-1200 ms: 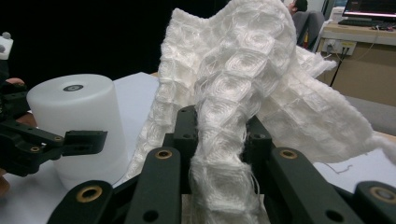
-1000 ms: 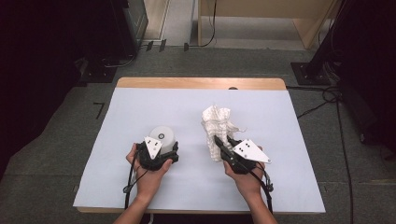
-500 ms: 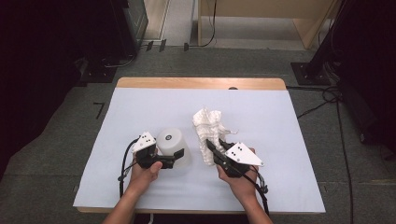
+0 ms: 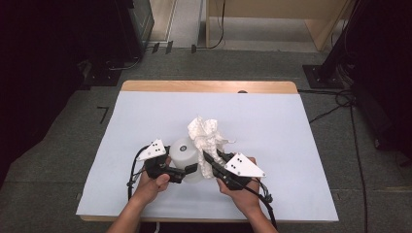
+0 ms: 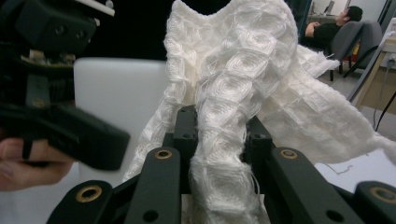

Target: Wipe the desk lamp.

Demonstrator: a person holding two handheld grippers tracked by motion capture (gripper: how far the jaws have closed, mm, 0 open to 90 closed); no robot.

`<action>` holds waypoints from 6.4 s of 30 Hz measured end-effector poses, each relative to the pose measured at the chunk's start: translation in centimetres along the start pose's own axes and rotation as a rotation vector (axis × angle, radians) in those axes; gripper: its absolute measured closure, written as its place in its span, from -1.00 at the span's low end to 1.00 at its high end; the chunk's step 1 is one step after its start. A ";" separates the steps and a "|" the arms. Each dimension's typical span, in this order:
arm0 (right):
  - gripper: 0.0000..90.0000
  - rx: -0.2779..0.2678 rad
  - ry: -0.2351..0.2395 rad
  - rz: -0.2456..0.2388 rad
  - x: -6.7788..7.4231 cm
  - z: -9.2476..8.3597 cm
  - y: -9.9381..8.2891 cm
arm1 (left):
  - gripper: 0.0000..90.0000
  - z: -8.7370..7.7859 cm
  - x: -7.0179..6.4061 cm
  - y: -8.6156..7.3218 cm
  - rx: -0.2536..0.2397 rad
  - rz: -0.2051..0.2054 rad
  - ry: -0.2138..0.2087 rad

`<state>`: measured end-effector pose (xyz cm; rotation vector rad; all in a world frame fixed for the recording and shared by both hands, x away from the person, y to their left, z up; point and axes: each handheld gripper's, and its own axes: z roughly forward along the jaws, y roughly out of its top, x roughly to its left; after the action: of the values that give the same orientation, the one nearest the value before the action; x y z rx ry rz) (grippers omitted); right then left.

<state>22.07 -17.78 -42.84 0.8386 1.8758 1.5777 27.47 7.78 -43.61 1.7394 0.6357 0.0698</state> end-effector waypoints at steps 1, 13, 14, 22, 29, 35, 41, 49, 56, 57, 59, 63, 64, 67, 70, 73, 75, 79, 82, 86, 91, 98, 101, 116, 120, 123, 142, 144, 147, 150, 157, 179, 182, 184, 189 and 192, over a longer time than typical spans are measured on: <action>0.62 0.006 0.001 -0.001 0.0 0.1 -0.2 | -0.81 -0.2 0.1 0.1 -0.013 -0.005 0.001; 0.62 0.081 0.019 -0.010 1.4 1.6 -1.9 | -0.80 -1.7 1.3 0.4 -0.083 -0.064 0.048; 0.63 0.082 0.016 -0.006 1.4 1.6 -1.8 | -0.80 -1.6 1.2 0.4 -0.077 -0.057 0.046; 0.63 0.037 -0.021 0.010 0.5 0.7 -0.7 | -0.80 0.2 -0.1 -0.1 0.000 0.010 0.032; 0.63 0.052 -0.016 0.018 0.5 0.9 -1.0 | -0.80 -0.3 0.1 0.1 -0.023 0.010 0.051; 0.63 0.109 0.015 0.010 1.1 1.7 -1.9 | -0.80 -1.3 0.3 0.5 -0.064 0.024 0.118; 0.63 0.118 -0.024 0.022 0.2 1.6 -2.0 | -0.81 -0.8 0.1 0.0 -0.063 0.122 0.330; 0.63 0.062 -0.124 0.069 -2.9 -0.2 -1.1 | -0.81 -0.3 2.0 -1.6 -0.047 0.114 0.523; 0.63 0.031 -0.183 0.099 -4.8 -1.5 -0.6 | -0.81 0.5 3.2 -2.9 0.018 0.118 0.659; 0.63 0.027 -0.185 0.094 -4.9 -1.6 -0.5 | -0.81 0.5 3.1 -2.8 0.016 0.120 0.663; 0.63 0.027 -0.191 0.100 -5.0 -1.7 -0.5 | -0.81 0.6 3.0 -2.9 0.020 0.132 0.668; 0.63 0.024 -0.192 0.096 -5.1 -1.7 -0.5 | -0.81 0.5 2.8 -3.1 0.023 0.133 0.675; 0.63 0.026 -0.192 0.096 -5.1 -1.7 -0.5 | -0.82 0.4 2.8 -3.2 0.023 0.132 0.677; 0.63 0.024 -0.193 0.095 -5.1 -1.7 -0.5 | -0.82 0.2 2.9 -3.5 0.016 0.112 0.684; 0.63 0.024 -0.193 0.095 -5.1 -1.7 -0.5 | -0.87 0.2 2.7 -3.5 0.018 0.108 0.707; 0.63 0.026 -0.193 0.092 -5.2 -1.7 -0.5 | -0.95 0.5 2.1 -3.7 0.012 0.115 0.743; 0.63 0.026 -0.196 0.098 -5.2 -1.8 -0.5 | -0.95 0.9 1.5 -3.8 0.014 0.100 0.801; 0.63 0.023 -0.196 0.102 -5.2 -1.8 -0.5 | -0.95 2.1 0.8 -3.8 0.043 0.065 0.916; 0.63 0.021 -0.194 0.098 -5.1 -1.8 -0.4 | -0.91 2.7 0.7 -3.6 0.061 0.058 0.965; 0.63 0.024 -0.195 0.102 -5.2 -1.8 -0.5 | -0.86 2.3 1.0 -3.5 0.052 0.038 0.927; 0.63 0.023 -0.192 0.094 -5.1 -1.7 -0.5 | -0.80 1.2 1.7 -3.1 0.023 0.010 0.826; 0.63 0.016 -0.175 0.089 -4.4 -1.6 -0.2 | -0.80 -0.5 2.1 -1.9 -0.048 0.016 0.599; 0.63 0.001 -0.159 0.081 -3.9 -1.6 0.3 | -0.80 -0.9 1.6 -1.3 -0.070 0.052 0.496; 0.63 -0.063 -0.035 0.018 -0.2 -1.5 2.3 | -0.80 0.1 -0.9 0.3 -0.016 0.099 0.037; 0.63 -0.047 -0.017 0.006 0.4 -1.1 2.1 | -0.80 0.2 -1.2 0.4 -0.008 0.104 0.009; 0.63 -0.032 -0.019 0.005 0.3 -0.8 1.6 | -0.80 -0.2 -1.1 0.6 -0.035 0.082 0.004; 0.63 0.012 -0.031 0.029 0.4 0.0 0.3 | -0.80 0.3 -0.8 0.1 0.003 0.087 0.042; 0.62 -0.002 -0.036 0.034 0.1 -0.2 0.6 | -0.80 0.5 -1.0 0.1 0.000 0.085 0.040; 0.62 0.005 -0.035 0.037 0.1 -0.1 0.4 | -0.80 0.2 -0.9 0.3 -0.018 0.076 0.056; 0.62 0.031 -0.028 0.036 0.3 0.3 -0.2 | -0.80 -0.4 -0.5 0.6 -0.052 0.057 0.077; 0.61 0.095 -0.013 0.032 0.5 1.4 -1.4 | -0.80 -1.5 0.3 0.8 -0.112 0.045 0.155; 0.62 0.010 -0.178 0.108 -4.8 -1.8 -0.1 | -0.80 0.8 3.1 -3.0 0.031 0.195 0.684; 0.62 0.009 -0.181 0.108 -4.9 -1.8 -0.2 | -0.80 0.9 3.2 -3.1 0.037 0.191 0.684; 0.62 0.009 -0.183 0.106 -4.9 -1.8 -0.2 | -0.80 0.8 3.2 -3.1 0.036 0.185 0.681; 0.62 0.008 -0.187 0.107 -5.0 -1.9 -0.1 | -0.81 0.5 3.4 -3.2 0.041 0.157 0.679; 0.62 0.010 -0.188 0.108 -5.1 -2.0 -0.1 | -0.81 0.4 3.5 -3.2 0.044 0.140 0.678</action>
<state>23.91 -22.88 -42.58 1.0704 1.7314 1.4964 29.42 9.42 -47.62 1.7941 1.0029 0.7727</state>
